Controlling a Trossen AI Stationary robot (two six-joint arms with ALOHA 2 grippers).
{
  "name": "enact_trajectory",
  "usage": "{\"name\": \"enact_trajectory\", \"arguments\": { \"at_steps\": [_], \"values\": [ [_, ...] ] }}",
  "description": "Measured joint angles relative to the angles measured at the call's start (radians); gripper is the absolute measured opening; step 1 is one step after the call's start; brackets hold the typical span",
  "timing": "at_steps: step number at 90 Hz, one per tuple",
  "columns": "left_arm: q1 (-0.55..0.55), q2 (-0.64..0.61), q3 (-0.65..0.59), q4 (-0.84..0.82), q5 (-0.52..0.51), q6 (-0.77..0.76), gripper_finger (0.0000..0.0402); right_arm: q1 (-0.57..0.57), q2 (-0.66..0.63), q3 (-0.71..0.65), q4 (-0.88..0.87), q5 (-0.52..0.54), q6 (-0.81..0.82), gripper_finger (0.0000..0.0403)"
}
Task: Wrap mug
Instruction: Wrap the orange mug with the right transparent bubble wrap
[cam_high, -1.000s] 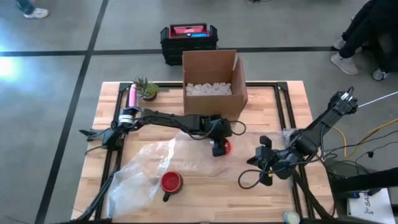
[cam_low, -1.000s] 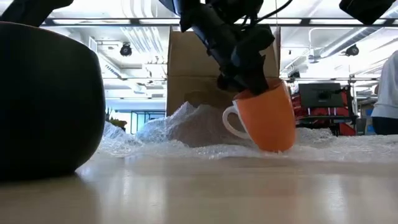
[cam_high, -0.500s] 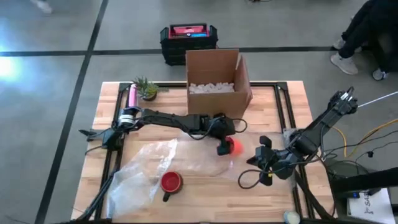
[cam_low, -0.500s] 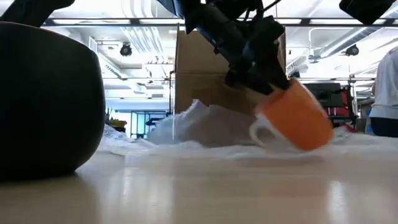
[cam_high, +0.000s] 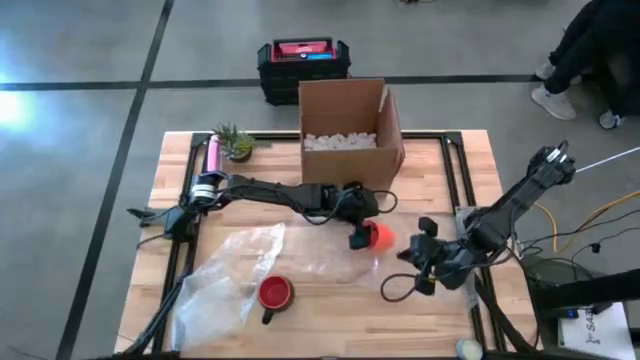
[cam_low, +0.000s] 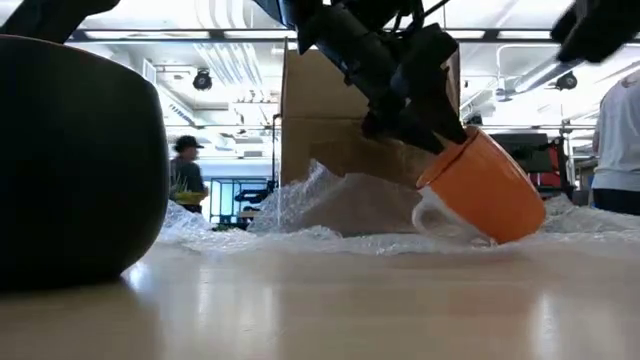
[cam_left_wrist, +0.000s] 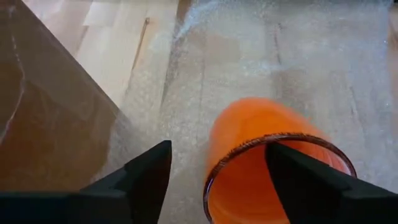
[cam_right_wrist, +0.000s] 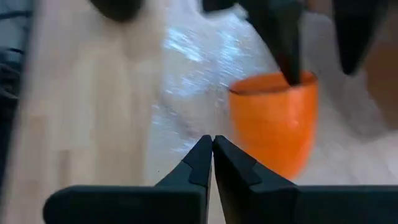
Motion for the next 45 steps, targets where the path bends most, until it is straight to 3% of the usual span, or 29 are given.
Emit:
{"name": "enact_trajectory", "arguments": {
  "at_steps": [15, 45],
  "values": [
    [0.0, 0.0, 0.0, 0.003, 0.0, 0.0, 0.0228, -0.047, 0.0, -0.103, -0.034, -0.009, 0.051, 0.0002],
    [0.0, -0.001, 0.0, 0.033, 0.0, 0.0, 0.0242, -0.233, 0.0, -0.252, 0.216, -0.157, -0.168, 0.0002]
  ]
}}
